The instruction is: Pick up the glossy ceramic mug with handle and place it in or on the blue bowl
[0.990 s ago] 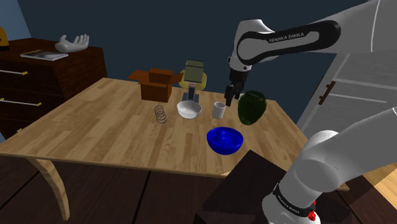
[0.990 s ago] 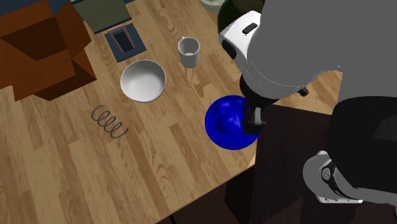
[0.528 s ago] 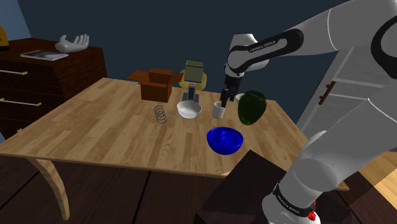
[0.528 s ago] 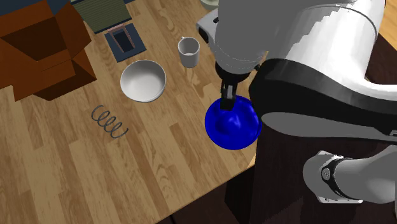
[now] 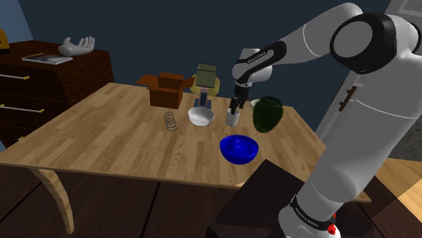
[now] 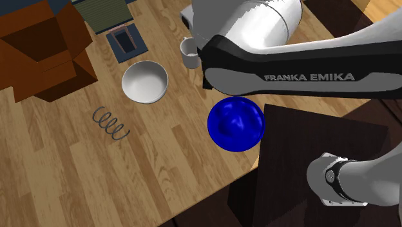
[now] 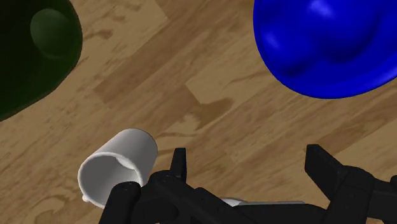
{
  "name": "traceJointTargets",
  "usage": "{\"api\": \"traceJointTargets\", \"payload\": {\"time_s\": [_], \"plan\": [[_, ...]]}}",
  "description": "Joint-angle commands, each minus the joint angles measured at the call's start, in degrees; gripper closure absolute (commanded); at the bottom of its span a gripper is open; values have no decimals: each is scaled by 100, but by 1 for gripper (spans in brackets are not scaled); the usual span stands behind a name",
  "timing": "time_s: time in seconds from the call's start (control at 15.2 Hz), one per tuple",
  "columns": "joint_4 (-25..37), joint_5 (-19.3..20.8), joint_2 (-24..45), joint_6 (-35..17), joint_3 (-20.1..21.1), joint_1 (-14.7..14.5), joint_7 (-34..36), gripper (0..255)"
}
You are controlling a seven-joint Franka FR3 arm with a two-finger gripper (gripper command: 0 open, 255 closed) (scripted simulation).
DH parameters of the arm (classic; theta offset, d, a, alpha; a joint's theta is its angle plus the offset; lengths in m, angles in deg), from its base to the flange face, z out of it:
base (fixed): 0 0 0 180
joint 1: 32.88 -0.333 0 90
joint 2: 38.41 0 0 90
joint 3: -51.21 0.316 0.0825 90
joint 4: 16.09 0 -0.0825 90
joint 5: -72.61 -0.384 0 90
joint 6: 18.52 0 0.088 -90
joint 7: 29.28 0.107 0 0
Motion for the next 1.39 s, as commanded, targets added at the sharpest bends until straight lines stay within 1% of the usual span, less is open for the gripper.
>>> {"api": "traceJointTargets", "payload": {"time_s": [0.0, 0.33, 0.73, 0.79, 1.32], "plan": [[247, -164, 395, -169, -45, 74, -203, 0], [1142, -635, 1484, -392, -38, 363, -704, 0], [2494, -1081, 2803, -400, 104, 818, -1141, 0], [2577, -1098, 2876, -393, 115, 846, -1158, 0], [2608, -1212, 3288, -769, 204, 921, -1227, 0]]}}
